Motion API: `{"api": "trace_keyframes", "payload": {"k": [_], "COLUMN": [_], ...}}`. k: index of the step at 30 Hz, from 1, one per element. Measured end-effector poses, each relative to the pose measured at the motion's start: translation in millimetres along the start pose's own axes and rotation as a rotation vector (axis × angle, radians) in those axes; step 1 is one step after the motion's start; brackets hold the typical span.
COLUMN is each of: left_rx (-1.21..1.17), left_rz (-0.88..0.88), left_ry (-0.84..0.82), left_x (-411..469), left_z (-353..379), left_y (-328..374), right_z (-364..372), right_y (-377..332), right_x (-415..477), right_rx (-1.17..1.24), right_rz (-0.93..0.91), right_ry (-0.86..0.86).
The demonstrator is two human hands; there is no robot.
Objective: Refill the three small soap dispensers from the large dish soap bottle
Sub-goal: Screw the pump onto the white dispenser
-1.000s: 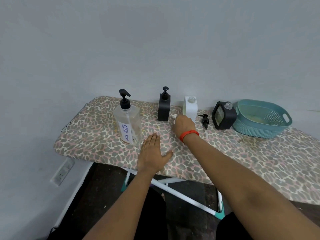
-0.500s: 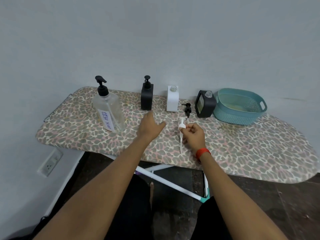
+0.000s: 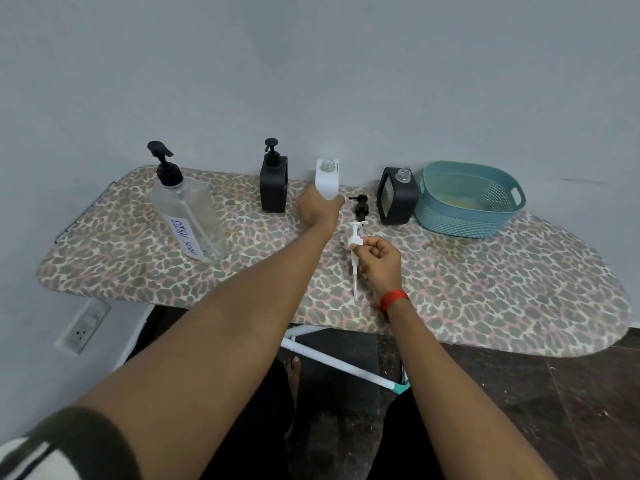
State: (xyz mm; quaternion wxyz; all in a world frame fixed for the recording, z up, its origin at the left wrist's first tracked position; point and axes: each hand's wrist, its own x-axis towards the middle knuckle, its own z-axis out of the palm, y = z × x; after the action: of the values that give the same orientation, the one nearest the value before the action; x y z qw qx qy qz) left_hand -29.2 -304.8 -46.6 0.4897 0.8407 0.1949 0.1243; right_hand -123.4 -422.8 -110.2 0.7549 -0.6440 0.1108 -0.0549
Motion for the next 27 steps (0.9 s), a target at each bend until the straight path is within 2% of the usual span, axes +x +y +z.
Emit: {"api": "trace_keyframes", "payload": {"k": [5,13,21,24,27], "left_rx": [-0.048,-0.124,-0.213,-0.249,-0.272], "left_rz": [0.041,0.17,0.231,0.224,0.215], "left_ry": [-0.051,-0.111,-0.317,-0.399,-0.445], "left_x": [-8,-69,-72,-67,-68], "left_z": [-28,-92,-118,-117,-114], "left_y": [-17,-70,-108,-115,-126], "right_z": [0,-1,-1,-2,-3], "right_y": [-2,-9,-17,-30,-64], "right_x": [0,-5,-13,-16,-13], "right_rx": [-0.005,-0.038,0.189,0.196,0.183], "right_rz": [-0.002,0.027,0.119,0.071,-0.092], "right_ry": [-0.008,-0.03,0.022,0.053,0.1]}}
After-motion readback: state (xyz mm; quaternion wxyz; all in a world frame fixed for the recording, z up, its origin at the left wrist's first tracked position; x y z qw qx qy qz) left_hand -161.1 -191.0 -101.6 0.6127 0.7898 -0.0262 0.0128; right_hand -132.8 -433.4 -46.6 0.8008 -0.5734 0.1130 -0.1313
